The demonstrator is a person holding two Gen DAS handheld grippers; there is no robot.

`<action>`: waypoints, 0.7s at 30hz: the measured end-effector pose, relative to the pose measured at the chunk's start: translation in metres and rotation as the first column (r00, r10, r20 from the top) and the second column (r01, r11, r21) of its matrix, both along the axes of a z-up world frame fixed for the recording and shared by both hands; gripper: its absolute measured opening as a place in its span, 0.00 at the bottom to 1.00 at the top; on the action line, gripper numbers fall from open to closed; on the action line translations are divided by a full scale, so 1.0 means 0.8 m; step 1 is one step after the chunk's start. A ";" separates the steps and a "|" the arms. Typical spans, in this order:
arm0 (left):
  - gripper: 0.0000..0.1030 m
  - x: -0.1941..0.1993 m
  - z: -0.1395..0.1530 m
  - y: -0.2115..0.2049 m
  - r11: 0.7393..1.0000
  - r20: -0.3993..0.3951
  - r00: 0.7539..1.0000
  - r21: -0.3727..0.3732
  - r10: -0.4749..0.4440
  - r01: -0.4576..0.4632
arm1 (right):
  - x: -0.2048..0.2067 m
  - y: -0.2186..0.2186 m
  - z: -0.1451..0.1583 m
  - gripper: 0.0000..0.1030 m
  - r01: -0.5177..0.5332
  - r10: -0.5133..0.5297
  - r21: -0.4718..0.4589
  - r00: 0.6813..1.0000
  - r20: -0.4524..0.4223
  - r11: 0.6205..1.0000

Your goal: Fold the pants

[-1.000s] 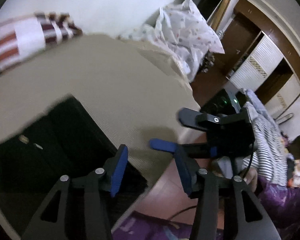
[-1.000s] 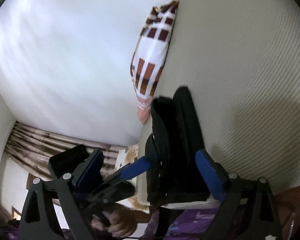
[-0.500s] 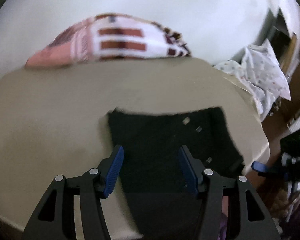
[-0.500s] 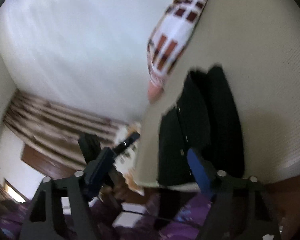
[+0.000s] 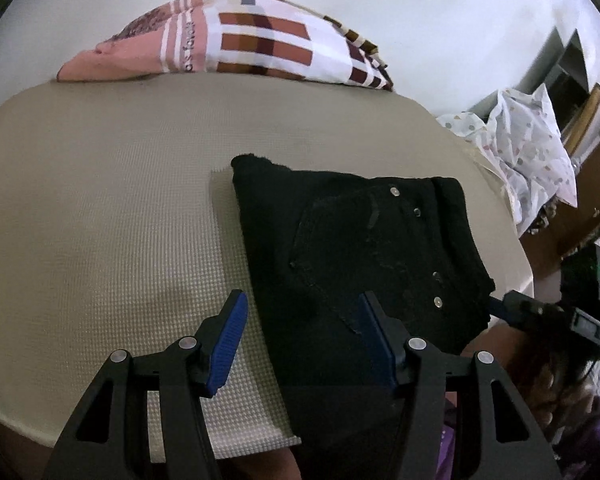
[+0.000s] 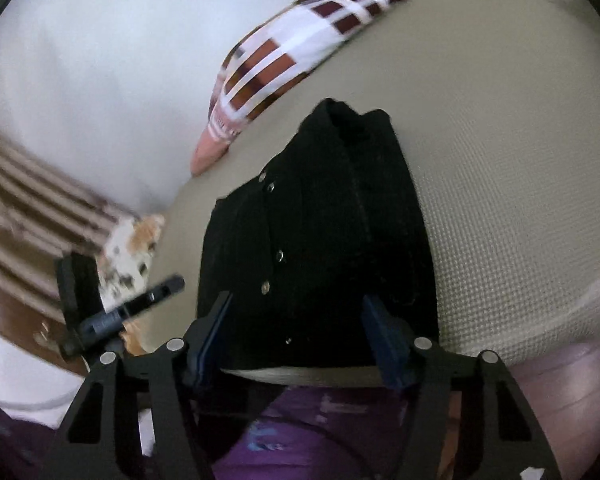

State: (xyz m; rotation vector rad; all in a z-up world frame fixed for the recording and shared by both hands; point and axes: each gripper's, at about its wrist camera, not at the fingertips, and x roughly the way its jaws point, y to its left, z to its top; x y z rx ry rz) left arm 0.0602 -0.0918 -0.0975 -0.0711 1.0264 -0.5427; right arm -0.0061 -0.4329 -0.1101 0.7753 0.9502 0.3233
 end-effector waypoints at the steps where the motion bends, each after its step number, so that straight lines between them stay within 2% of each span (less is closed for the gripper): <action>1: 0.56 -0.001 0.000 0.000 1.000 0.004 1.000 -0.001 -0.002 0.002 | 0.001 0.000 0.001 0.60 0.007 -0.007 -0.001 1.000 0.000 1.000; 3: 0.56 -0.001 -0.002 0.002 1.000 -0.005 1.000 -0.009 -0.004 0.004 | 0.004 0.003 0.002 0.61 0.037 -0.037 0.001 0.999 0.004 0.999; 6: 0.56 0.001 -0.009 0.003 1.000 -0.036 0.999 -0.024 0.000 -0.001 | 0.011 0.004 -0.003 0.63 0.079 -0.079 0.059 0.997 -0.007 0.995; 7: 0.56 0.001 -0.010 0.004 1.000 -0.046 0.999 -0.030 0.003 -0.004 | 0.013 0.005 -0.004 0.57 0.088 -0.088 0.071 0.996 -0.008 0.994; 8: 0.56 0.002 -0.012 0.005 0.999 -0.056 0.998 -0.039 0.005 -0.007 | 0.015 0.006 -0.005 0.32 0.100 -0.099 0.065 0.995 -0.014 0.993; 9: 0.56 0.001 -0.013 0.006 0.999 -0.061 0.998 -0.044 0.006 -0.009 | 0.018 0.004 -0.009 0.16 0.118 -0.118 0.014 0.992 -0.044 0.993; 10: 0.56 0.001 -0.013 0.006 0.999 -0.065 0.998 -0.047 0.008 -0.011 | 0.021 0.003 -0.015 0.16 0.127 -0.127 0.007 0.990 -0.069 0.992; 12: 0.56 0.001 -0.012 0.007 0.999 -0.068 0.998 -0.047 0.009 -0.013 | 0.016 -0.008 -0.023 0.15 0.160 -0.152 0.082 0.984 -0.093 0.984; 14: 0.56 0.000 -0.010 0.008 0.999 -0.062 0.998 -0.045 0.011 -0.014 | 0.007 -0.011 -0.013 0.14 0.166 -0.159 0.093 0.984 -0.074 0.982; 16: 0.56 0.000 -0.006 0.009 0.998 -0.050 0.999 -0.056 0.012 -0.015 | -0.004 -0.017 -0.002 0.12 0.173 -0.167 0.144 0.984 -0.059 0.974; 17: 0.56 0.000 -0.005 0.010 0.998 -0.045 0.999 -0.059 0.011 -0.014 | -0.011 -0.019 0.001 0.12 0.168 -0.162 0.133 0.985 -0.056 0.977; 19: 0.56 0.002 -0.008 0.004 0.999 -0.043 0.999 -0.051 0.003 -0.005 | -0.018 -0.025 -0.014 0.12 0.179 -0.168 0.131 0.982 -0.087 0.975; 21: 0.56 0.005 -0.013 -0.002 0.999 -0.055 0.998 -0.036 -0.007 0.005 | -0.026 -0.037 -0.040 0.11 0.225 -0.197 0.220 0.970 -0.142 0.949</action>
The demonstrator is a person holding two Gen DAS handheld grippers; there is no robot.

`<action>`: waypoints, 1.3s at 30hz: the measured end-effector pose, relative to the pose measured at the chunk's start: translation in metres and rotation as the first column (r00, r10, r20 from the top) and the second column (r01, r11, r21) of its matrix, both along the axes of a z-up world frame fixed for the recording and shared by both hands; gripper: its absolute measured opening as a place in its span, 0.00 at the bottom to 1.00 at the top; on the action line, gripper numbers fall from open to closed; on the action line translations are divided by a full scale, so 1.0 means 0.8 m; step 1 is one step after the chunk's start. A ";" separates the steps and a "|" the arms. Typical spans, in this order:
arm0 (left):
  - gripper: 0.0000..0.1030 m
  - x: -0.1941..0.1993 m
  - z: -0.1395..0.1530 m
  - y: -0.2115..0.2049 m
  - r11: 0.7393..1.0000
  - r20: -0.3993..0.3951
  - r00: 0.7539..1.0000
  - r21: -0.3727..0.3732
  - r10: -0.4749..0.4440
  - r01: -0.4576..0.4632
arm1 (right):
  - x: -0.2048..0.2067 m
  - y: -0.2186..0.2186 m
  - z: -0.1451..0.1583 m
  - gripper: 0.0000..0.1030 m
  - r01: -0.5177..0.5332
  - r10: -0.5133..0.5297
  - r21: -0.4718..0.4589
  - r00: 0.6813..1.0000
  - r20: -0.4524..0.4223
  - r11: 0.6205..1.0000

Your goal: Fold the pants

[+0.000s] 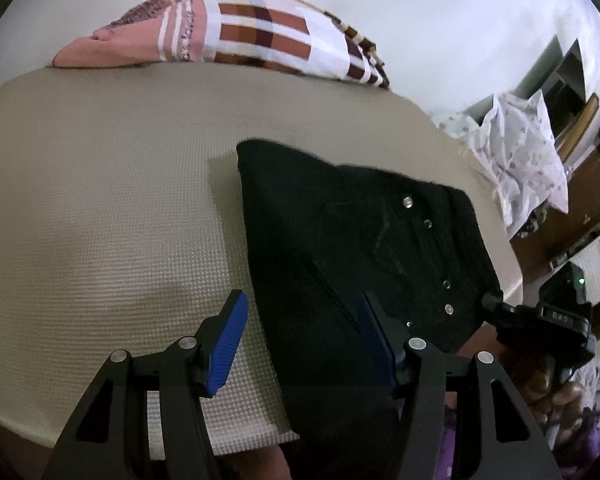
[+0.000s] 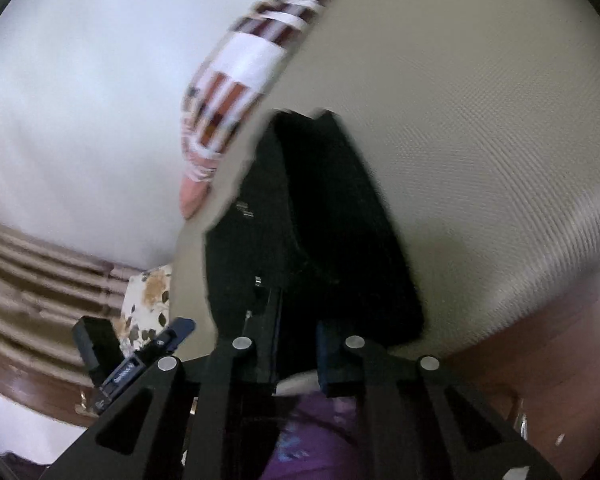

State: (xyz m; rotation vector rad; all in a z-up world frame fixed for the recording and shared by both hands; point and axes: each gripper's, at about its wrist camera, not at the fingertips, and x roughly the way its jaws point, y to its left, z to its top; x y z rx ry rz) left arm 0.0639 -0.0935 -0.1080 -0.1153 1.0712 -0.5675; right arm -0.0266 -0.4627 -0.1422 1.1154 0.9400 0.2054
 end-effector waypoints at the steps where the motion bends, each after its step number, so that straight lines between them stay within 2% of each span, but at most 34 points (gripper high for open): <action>1: 0.56 0.000 -0.003 -0.002 1.000 -0.001 1.000 0.000 -0.006 0.006 | 0.000 -0.003 -0.006 0.12 -0.010 0.009 0.044 1.000 0.008 0.999; 3: 0.56 -0.001 -0.009 -0.008 1.000 0.002 1.000 0.014 -0.017 0.017 | 0.004 -0.003 -0.002 0.13 -0.019 0.018 0.050 1.000 0.022 0.999; 6: 0.56 0.001 -0.022 -0.017 0.999 -0.019 0.999 0.035 -0.031 0.032 | 0.009 -0.005 -0.006 0.18 -0.041 0.038 0.093 0.999 0.028 0.995; 8: 0.56 0.002 -0.030 -0.021 0.998 -0.038 0.999 0.044 -0.037 0.039 | 0.008 -0.013 -0.008 0.19 -0.042 0.038 0.133 0.999 0.035 0.990; 13: 0.56 0.002 -0.034 -0.019 0.999 -0.043 0.998 0.036 -0.038 0.039 | 0.006 -0.047 0.009 0.23 -0.017 0.010 0.109 0.997 0.071 0.994; 15: 0.57 0.003 -0.034 -0.017 0.999 -0.051 0.998 0.032 -0.037 0.039 | 0.006 -0.050 0.011 0.27 -0.035 0.024 0.131 0.996 0.085 0.991; 17: 0.56 0.003 -0.035 -0.016 0.999 -0.061 0.998 0.027 -0.032 0.034 | 0.005 -0.047 0.010 0.34 -0.045 0.035 0.133 0.996 0.079 0.990; 20: 0.57 0.006 -0.035 -0.015 0.999 -0.071 0.997 0.020 -0.025 0.027 | 0.006 -0.040 0.004 0.37 -0.054 0.050 0.097 0.998 0.048 0.994; 22: 0.56 0.007 -0.035 -0.015 0.999 -0.070 0.997 0.024 -0.027 0.029 | 0.005 -0.042 0.002 0.40 -0.047 0.042 0.108 0.998 0.050 0.993; 23: 0.57 0.007 -0.035 -0.015 0.999 -0.071 0.997 0.025 -0.029 0.031 | 0.005 -0.043 0.001 0.50 -0.043 0.039 0.099 0.999 0.033 0.994; 24: 0.57 0.007 -0.034 -0.016 0.999 -0.072 0.997 0.029 -0.030 0.032 | 0.005 -0.045 0.001 0.53 -0.037 0.036 0.082 0.999 0.013 0.996; 27: 0.56 0.006 -0.033 -0.015 0.999 -0.073 0.997 0.031 -0.031 0.033 | -0.003 -0.053 0.004 0.54 -0.022 0.016 0.146 0.999 0.039 0.989; 30: 0.57 0.007 -0.033 -0.015 0.999 -0.076 0.997 0.027 -0.028 0.030 | -0.006 -0.043 0.008 0.56 -0.056 0.054 0.125 0.998 0.021 0.991; 32: 0.57 0.005 -0.034 -0.015 0.999 -0.077 0.997 0.026 -0.026 0.028 | -0.005 -0.034 0.006 0.56 -0.076 0.073 0.143 0.997 0.026 0.987; 34: 0.57 0.005 -0.034 -0.016 0.999 -0.078 0.997 0.028 -0.027 0.029 | -0.003 -0.031 0.009 0.56 -0.058 0.056 0.115 0.998 0.017 0.992; 35: 0.57 0.004 -0.034 -0.015 0.999 -0.082 0.996 0.027 -0.029 0.031 | -0.004 -0.036 0.015 0.56 -0.020 0.019 0.071 1.000 0.014 0.997; 36: 0.57 0.003 -0.033 -0.014 0.999 -0.083 0.996 0.023 -0.030 0.032 | -0.007 -0.044 0.024 0.56 0.010 -0.013 0.061 0.999 0.042 0.998; 37: 0.57 0.003 -0.032 -0.013 0.999 -0.083 0.996 0.021 -0.030 0.032 | -0.009 -0.050 0.029 0.56 0.024 -0.030 0.090 0.997 0.068 0.996; 39: 0.57 0.004 -0.032 -0.012 0.999 -0.084 0.996 0.016 -0.030 0.032 | -0.009 -0.053 0.030 0.56 0.004 -0.023 0.206 0.996 0.091 0.979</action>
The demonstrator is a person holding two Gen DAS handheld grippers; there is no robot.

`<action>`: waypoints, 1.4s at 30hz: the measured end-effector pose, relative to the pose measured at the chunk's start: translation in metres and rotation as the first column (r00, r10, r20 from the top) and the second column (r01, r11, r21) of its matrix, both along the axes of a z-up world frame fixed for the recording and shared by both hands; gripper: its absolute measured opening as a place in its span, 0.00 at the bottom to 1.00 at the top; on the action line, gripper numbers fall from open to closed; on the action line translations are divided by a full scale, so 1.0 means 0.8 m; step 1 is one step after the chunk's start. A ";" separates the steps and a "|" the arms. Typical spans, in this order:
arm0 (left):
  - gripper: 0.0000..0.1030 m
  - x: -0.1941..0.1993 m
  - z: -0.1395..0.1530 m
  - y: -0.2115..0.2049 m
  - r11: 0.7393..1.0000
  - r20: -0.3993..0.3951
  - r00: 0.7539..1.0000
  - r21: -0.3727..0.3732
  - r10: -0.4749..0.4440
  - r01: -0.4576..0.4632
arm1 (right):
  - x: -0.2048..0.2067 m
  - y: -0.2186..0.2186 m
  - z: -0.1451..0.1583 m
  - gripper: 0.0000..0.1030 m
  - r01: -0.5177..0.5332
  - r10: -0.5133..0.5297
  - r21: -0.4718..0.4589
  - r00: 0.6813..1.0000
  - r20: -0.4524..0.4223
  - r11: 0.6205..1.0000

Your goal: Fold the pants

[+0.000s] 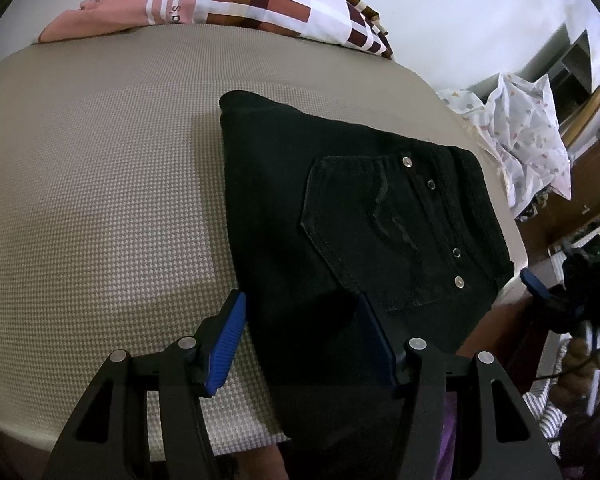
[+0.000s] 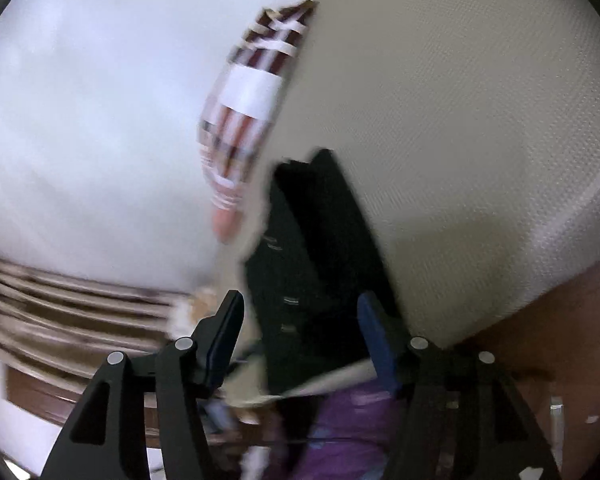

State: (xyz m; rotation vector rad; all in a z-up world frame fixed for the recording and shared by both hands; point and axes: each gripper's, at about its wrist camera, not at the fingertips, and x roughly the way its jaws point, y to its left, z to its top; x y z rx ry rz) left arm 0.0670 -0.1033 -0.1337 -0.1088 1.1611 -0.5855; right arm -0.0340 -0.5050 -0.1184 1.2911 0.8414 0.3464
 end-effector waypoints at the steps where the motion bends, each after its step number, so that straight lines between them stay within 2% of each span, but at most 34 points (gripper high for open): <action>1: 0.57 0.000 -0.001 0.000 1.000 -0.003 1.000 -0.001 0.000 0.000 | 0.000 0.005 -0.001 0.56 -0.012 0.012 0.010 1.000 -0.016 1.000; 6: 0.57 0.002 -0.003 -0.001 1.000 -0.009 1.000 -0.009 0.009 -0.009 | 0.010 0.039 -0.019 0.56 -0.067 0.064 -0.041 0.995 -0.078 0.997; 8: 0.57 0.001 -0.001 0.000 1.000 -0.007 1.000 -0.007 0.005 -0.005 | 0.015 0.043 -0.027 0.55 -0.054 0.052 -0.017 0.996 -0.077 0.998; 13: 0.57 0.001 -0.003 0.003 1.000 -0.020 1.000 -0.019 0.009 -0.009 | 0.025 0.050 -0.017 0.50 -0.045 0.039 -0.096 0.997 -0.062 0.994; 15: 0.57 0.001 -0.005 0.003 1.000 -0.028 1.000 -0.021 0.015 -0.015 | 0.032 0.055 -0.020 0.25 -0.060 0.047 -0.156 0.995 -0.084 0.986; 16: 0.57 0.001 -0.005 0.003 1.000 -0.028 0.999 -0.020 0.016 -0.016 | 0.034 0.057 -0.024 0.18 -0.064 0.046 -0.171 0.993 -0.108 0.983; 18: 0.57 0.001 -0.004 0.004 1.000 -0.030 0.999 -0.016 0.014 -0.014 | 0.030 0.054 -0.029 0.16 -0.041 0.027 -0.138 0.994 -0.102 0.990; 20: 0.57 0.001 0.002 0.007 1.000 -0.026 1.000 -0.019 0.016 -0.017 | 0.020 0.054 -0.015 0.13 -0.033 0.024 -0.129 0.998 -0.064 0.991; 21: 0.57 0.001 0.004 0.008 1.000 -0.021 1.000 -0.024 0.020 -0.020 | 0.012 0.056 -0.001 0.12 -0.035 0.031 -0.127 0.999 -0.036 0.991; 23: 0.57 0.002 0.009 0.010 0.999 -0.010 1.000 -0.039 0.022 -0.023 | 0.001 0.058 0.007 0.12 -0.048 0.043 -0.164 0.999 -0.033 0.985; 25: 0.57 0.004 0.009 0.006 0.999 -0.006 1.000 -0.030 0.014 -0.014 | -0.003 0.056 -0.013 0.11 -0.056 0.044 -0.159 0.996 -0.078 0.986; 26: 0.57 0.004 0.008 0.003 1.000 -0.007 1.000 -0.023 0.010 -0.011 | -0.008 0.051 -0.033 0.11 -0.045 0.030 -0.129 0.992 -0.122 0.991; 27: 0.57 0.005 0.006 0.001 1.000 -0.011 1.000 -0.017 0.005 -0.006 | -0.013 0.045 -0.056 0.11 -0.019 0.010 -0.061 0.989 -0.145 0.998; 28: 0.57 0.005 0.003 -0.001 1.000 -0.013 1.000 -0.012 0.001 -0.002 | -0.014 0.041 -0.063 0.11 -0.007 0.003 -0.026 0.990 -0.140 1.000; 31: 0.58 0.003 -0.003 -0.006 1.000 -0.002 1.000 0.014 -0.002 0.003 | -0.006 0.043 -0.045 0.12 -0.028 0.024 -0.057 0.997 -0.077 0.998; 34: 0.62 0.007 -0.011 -0.010 1.000 -0.001 1.000 0.024 -0.002 0.002 | 0.000 0.041 -0.042 0.15 -0.036 0.031 -0.062 0.996 -0.079 0.997; 37: 0.63 0.011 -0.016 -0.009 1.000 -0.024 1.000 0.003 0.008 -0.008 | -0.008 0.034 -0.046 0.17 -0.018 0.016 -0.020 0.996 -0.082 1.000; 39: 0.63 0.013 -0.018 -0.007 1.000 -0.036 0.999 -0.010 0.014 -0.014 | -0.014 0.027 -0.042 0.18 0.006 -0.009 -0.031 0.997 -0.081 0.999; 42: 0.63 0.012 -0.018 -0.007 1.000 -0.034 0.999 -0.007 0.010 -0.011 | -0.021 0.014 -0.035 0.26 0.034 -0.037 -0.036 0.996 -0.083 0.999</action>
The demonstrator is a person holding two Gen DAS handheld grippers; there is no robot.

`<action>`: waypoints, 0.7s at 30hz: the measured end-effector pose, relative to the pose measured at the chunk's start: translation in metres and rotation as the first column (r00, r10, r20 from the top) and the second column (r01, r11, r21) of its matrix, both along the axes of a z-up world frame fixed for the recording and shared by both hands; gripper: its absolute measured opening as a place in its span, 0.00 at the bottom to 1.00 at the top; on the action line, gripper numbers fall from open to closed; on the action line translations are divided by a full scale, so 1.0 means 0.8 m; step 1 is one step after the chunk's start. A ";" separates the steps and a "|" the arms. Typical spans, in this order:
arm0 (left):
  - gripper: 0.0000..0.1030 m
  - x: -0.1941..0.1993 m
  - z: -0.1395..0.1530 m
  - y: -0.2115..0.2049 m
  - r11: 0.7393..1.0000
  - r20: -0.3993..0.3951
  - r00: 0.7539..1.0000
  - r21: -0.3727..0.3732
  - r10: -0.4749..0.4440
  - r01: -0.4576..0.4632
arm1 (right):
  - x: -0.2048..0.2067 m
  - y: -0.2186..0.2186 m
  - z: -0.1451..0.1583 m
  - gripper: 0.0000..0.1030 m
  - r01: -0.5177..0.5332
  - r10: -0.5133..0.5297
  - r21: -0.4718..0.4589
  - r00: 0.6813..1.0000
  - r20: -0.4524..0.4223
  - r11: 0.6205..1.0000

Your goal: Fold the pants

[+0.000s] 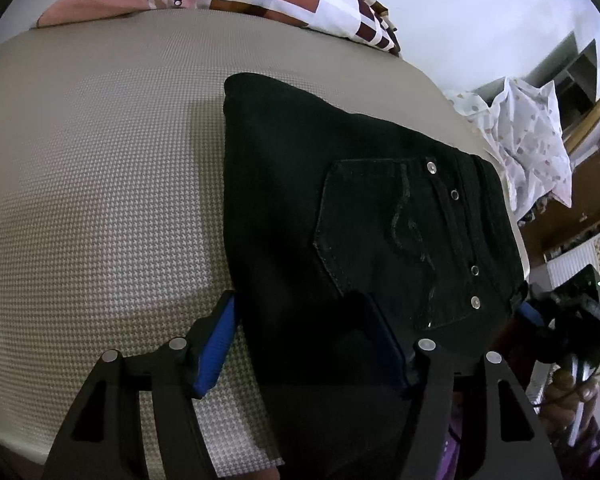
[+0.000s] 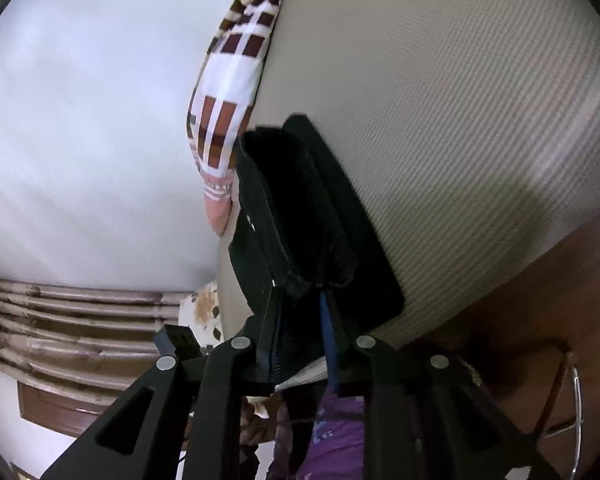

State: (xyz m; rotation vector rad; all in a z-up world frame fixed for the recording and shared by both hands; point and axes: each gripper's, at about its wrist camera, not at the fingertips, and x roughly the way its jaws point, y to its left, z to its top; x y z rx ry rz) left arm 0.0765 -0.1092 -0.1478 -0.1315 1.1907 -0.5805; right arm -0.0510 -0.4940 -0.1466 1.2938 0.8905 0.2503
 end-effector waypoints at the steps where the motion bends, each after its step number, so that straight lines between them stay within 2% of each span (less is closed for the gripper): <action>1: 0.63 -0.001 0.001 0.000 1.000 0.000 1.000 0.002 0.000 0.000 | -0.001 -0.002 0.000 0.33 0.002 -0.002 0.000 1.000 -0.004 1.000; 2: 0.63 0.000 0.001 -0.001 1.000 -0.001 1.000 0.002 0.000 0.000 | -0.003 -0.002 0.000 0.42 0.005 -0.005 0.001 1.000 -0.010 1.000; 4: 0.63 -0.001 0.001 -0.001 1.000 -0.004 1.000 -0.001 0.003 -0.003 | -0.005 -0.004 -0.002 0.52 0.013 -0.013 0.018 1.000 -0.011 1.000; 9: 0.63 0.000 0.001 -0.002 1.000 0.001 1.000 0.002 0.000 0.000 | 0.011 0.007 -0.012 0.58 -0.022 0.022 0.017 0.999 -0.042 1.000; 11: 0.64 0.000 0.001 -0.003 1.000 0.004 1.000 0.002 -0.002 0.002 | 0.018 0.010 -0.009 0.66 -0.030 0.030 0.006 0.999 -0.033 1.000; 17: 0.65 -0.001 0.001 -0.004 1.000 0.004 1.000 0.005 -0.001 0.001 | 0.034 0.015 0.019 0.68 -0.058 0.060 -0.089 0.998 0.015 0.994; 19: 0.65 0.000 0.000 -0.004 1.000 0.003 1.000 0.003 -0.001 0.001 | 0.042 0.018 0.022 0.68 -0.089 0.088 -0.140 0.996 -0.009 0.986; 21: 0.65 -0.001 0.000 -0.004 1.000 0.004 1.000 0.006 -0.002 0.002 | 0.046 0.019 0.014 0.68 -0.099 0.095 -0.134 0.995 -0.037 0.986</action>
